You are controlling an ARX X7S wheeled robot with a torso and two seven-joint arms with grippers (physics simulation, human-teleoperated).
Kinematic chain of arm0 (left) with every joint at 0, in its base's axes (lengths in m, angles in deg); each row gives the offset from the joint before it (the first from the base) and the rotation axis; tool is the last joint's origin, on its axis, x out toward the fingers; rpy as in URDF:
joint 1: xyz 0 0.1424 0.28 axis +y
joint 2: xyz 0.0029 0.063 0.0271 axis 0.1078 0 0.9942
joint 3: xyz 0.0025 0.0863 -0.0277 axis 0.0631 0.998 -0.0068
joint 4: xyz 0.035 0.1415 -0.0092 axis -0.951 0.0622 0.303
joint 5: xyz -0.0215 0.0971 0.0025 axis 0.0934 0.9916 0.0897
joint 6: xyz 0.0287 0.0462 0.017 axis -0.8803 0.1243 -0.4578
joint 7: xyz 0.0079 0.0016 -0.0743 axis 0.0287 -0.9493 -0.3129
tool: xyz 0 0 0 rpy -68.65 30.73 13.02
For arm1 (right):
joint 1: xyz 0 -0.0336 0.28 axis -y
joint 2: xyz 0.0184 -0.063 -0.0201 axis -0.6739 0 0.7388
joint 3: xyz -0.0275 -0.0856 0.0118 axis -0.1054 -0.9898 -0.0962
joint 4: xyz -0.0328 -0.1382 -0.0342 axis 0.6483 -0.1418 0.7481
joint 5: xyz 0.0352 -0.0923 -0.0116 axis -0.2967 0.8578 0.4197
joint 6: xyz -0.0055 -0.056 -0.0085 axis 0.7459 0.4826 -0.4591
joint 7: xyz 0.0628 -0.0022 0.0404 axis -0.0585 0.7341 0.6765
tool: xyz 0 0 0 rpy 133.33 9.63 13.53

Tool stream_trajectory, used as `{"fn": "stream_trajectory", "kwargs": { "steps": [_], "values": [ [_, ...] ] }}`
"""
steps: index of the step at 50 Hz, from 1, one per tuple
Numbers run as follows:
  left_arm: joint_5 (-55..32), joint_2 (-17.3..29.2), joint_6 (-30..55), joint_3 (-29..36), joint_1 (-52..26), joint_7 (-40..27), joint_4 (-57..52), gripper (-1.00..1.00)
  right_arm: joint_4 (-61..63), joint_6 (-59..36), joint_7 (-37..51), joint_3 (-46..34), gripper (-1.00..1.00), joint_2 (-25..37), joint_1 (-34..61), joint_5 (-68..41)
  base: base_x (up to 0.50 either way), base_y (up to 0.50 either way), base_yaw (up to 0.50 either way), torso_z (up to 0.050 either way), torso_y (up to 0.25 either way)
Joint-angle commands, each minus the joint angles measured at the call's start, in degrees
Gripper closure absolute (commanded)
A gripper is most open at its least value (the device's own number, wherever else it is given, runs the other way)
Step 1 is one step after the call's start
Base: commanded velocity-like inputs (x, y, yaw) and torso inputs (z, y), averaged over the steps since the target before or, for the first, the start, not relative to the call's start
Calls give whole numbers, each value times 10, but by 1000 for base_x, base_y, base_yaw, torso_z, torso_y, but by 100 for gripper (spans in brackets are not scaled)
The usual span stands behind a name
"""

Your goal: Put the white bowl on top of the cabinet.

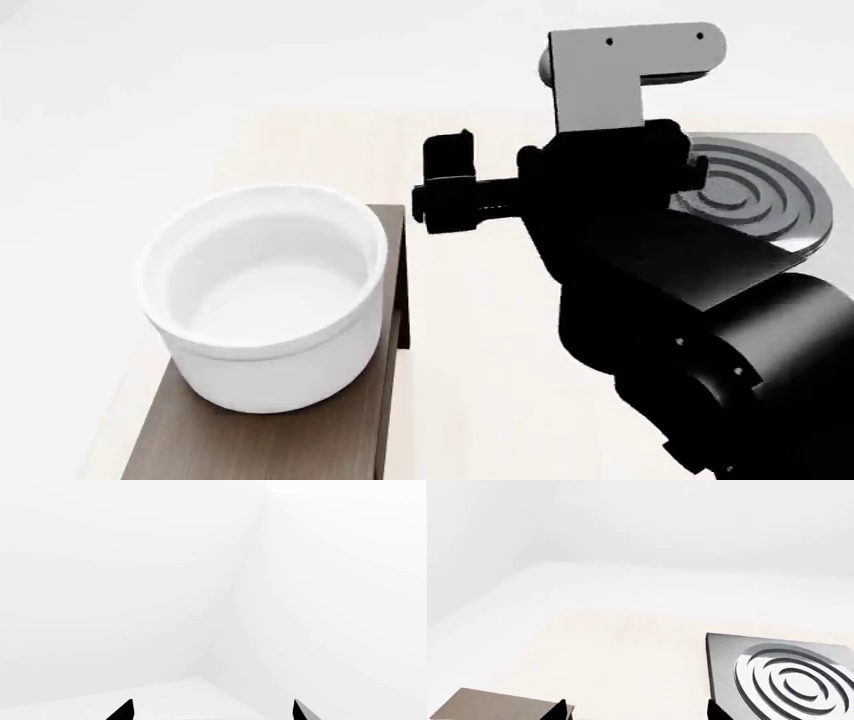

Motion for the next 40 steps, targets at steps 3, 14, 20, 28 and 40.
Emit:
{"fn": "stream_trajectory", "kwargs": {
  "steps": [3,14,20,28,40],
  "values": [
    [0,1,0,3,0,-1,0,-100,79,65,66,21,-100,67,-95,53,0,0,0,0,0],
    [3,1,-4,7,1,-1,1,-100,81,107,95,19,-100,101,-154,104,0,0,0,0,0],
    [6,0,-8,11,1,1,7,-100,87,121,123,23,-100,120,-182,129,0,0,0,0,0],
    [8,1,-8,14,2,0,5,-100,111,129,139,40,-100,150,-220,128,0,0,0,0,0],
    [10,1,-12,18,3,1,9,-100,159,128,181,76,-100,181,-253,118,0,0,0,0,0]
  ]
}}
